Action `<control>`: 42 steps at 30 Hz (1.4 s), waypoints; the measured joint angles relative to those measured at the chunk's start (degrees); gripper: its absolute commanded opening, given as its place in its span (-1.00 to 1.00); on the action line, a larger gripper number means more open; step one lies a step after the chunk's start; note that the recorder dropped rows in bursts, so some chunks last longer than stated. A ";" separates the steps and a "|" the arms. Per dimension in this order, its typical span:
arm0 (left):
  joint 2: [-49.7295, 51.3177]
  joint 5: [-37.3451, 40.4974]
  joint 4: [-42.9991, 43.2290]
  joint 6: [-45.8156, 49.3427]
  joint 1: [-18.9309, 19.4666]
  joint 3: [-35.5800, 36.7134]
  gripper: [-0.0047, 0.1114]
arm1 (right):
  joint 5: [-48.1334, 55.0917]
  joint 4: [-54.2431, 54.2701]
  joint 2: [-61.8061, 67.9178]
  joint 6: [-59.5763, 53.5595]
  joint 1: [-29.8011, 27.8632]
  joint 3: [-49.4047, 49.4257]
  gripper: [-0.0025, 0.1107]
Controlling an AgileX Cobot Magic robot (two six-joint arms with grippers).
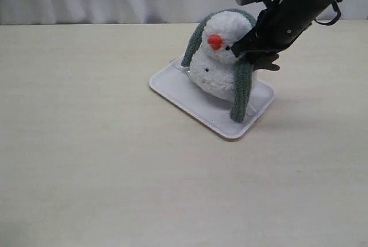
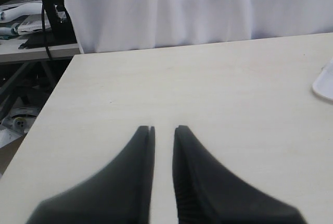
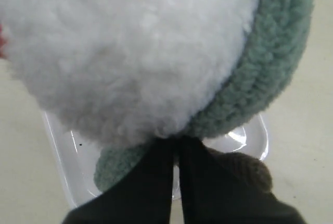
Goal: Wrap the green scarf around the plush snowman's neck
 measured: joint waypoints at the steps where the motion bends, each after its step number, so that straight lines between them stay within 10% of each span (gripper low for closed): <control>1: 0.00 0.00 0.00 0.00 0.00 0.00 -0.68 | -0.13 -0.27 -0.60 0.00 0.00 0.00 -0.88; 19: 0.00 0.00 0.00 0.00 0.00 0.00 -0.68 | -5.83 -15.62 -5.53 19.71 -0.13 0.00 -0.87; 29: 0.00 0.00 0.00 0.00 0.00 0.00 -0.68 | -10.24 -16.39 -2.53 25.01 -0.13 -5.29 -0.29; 35: 0.00 0.00 0.00 0.00 0.00 0.00 -0.68 | -4.37 -18.32 3.16 24.89 -0.13 -11.06 -0.32; 42: 0.00 0.00 0.00 0.00 0.00 0.00 -0.68 | -4.11 -18.95 6.01 22.46 -0.13 -12.08 -0.79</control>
